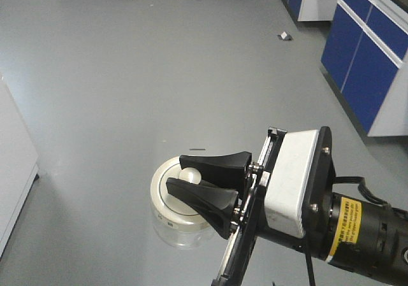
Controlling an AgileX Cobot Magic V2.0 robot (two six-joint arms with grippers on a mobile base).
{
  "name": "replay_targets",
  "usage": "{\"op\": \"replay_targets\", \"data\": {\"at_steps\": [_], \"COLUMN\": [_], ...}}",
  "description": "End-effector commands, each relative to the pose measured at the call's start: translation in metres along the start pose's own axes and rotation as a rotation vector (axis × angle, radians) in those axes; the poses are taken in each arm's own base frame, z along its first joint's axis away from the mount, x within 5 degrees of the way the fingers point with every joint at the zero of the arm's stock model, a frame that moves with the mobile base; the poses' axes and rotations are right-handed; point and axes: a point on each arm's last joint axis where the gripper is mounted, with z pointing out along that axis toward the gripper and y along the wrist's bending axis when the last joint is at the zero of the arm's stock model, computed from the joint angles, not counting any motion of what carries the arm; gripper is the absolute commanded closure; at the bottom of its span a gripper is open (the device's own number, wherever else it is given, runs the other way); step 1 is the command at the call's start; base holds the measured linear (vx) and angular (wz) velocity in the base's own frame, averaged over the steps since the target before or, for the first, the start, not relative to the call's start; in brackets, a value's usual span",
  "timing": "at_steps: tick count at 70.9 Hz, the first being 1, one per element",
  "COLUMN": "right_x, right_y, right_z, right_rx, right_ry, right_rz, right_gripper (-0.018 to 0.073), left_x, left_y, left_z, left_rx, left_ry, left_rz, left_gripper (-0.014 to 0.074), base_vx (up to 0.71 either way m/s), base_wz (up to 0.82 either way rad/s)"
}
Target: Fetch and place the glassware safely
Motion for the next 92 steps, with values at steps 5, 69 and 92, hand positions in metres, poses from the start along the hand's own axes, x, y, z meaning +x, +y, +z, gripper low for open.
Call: {"op": "replay_targets", "data": {"at_steps": [5, 69, 92], "right_x": [-0.0224, -0.0223, -0.0224], "right_y": [0.0007, 0.0006, 0.0007], "right_z": [-0.003, -0.003, -0.003], "right_rx": [-0.017, -0.016, -0.017], "right_ry": [-0.131, -0.13, -0.131], "right_rz": [-0.002, -0.002, -0.002], "right_gripper": [0.0563, 0.0563, 0.0563], "left_x": [-0.0138, -0.0137, -0.0137], "left_y": [-0.0001, -0.0001, -0.0001], "left_z": [-0.0011, -0.0011, -0.0011], "left_rx": [0.002, 0.002, 0.002], "left_ry": [-0.087, -0.086, -0.086], "left_rz": [-0.009, -0.009, -0.009], "left_gripper": [0.0603, 0.0603, 0.0603], "base_vx": [0.6, 0.58, 0.57], "base_wz": [0.11, -0.01, 0.02]}}
